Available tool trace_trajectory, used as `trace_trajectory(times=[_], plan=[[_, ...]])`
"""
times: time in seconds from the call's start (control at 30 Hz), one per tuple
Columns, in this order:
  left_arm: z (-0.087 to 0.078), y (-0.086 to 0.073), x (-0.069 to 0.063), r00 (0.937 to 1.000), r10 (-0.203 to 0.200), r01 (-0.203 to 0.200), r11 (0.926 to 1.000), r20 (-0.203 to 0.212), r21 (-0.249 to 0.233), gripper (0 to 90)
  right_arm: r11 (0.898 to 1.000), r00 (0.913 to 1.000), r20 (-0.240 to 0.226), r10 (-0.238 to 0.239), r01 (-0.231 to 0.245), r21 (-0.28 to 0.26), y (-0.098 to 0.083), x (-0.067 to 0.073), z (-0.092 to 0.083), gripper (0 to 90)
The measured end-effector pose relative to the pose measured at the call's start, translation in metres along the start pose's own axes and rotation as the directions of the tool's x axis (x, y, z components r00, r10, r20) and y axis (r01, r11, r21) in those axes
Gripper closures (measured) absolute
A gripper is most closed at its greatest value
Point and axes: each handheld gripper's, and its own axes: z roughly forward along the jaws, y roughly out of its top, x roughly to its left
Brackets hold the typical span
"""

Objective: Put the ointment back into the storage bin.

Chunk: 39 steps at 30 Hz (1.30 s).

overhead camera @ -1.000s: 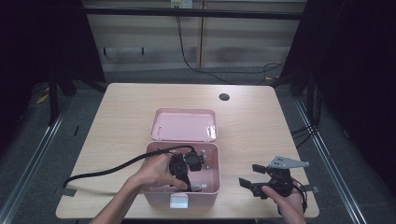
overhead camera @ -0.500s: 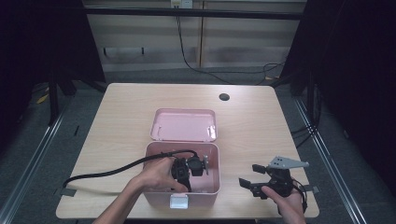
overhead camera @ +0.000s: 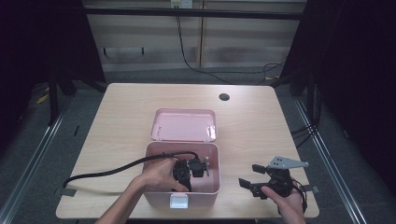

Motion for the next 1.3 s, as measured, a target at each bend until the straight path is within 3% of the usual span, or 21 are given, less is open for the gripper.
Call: trace_trajectory(times=[0.17,0.43,0.63,0.87,1.13,1.3], plan=[[0.001,0.0,0.001,0.9999,-0.011,0.011,0.9998,0.007,0.014,70.0,1.0,1.0,0.001,0.002,-0.002,-0.001,0.0,0.0,0.0,17.1],[0.0,0.0,0.002,0.9997,-0.014,0.014,0.9999,0.019,-0.001,70.5,1.0,1.0,0.0,0.0,0.0,0.001,0.0,0.0,0.0,17.1],[0.0,-0.001,0.004,0.9995,-0.032,0.032,0.9995,-0.001,0.0,65.9,1.0,1.0,0.003,0.001,-0.001,-0.001,0.0,0.0,0.0,17.0],[-0.002,-0.001,0.002,0.9983,-0.045,0.045,0.9989,-0.036,0.013,59.8,1.0,1.0,0.0,-0.002,0.002,-0.002,0.0,0.0,0.0,17.0],[-0.011,-0.004,-0.003,0.9915,-0.053,0.048,0.9981,-0.119,-0.038,52.5,1.0,1.0,0.0,-0.001,0.001,-0.002,0.0,0.0,0.0,17.0],[-0.019,-0.006,-0.004,0.9897,-0.065,0.057,0.9963,-0.127,-0.065,53.0,1.0,1.0,0.004,0.001,-0.001,-0.002,0.0,0.0,0.0,17.1]])
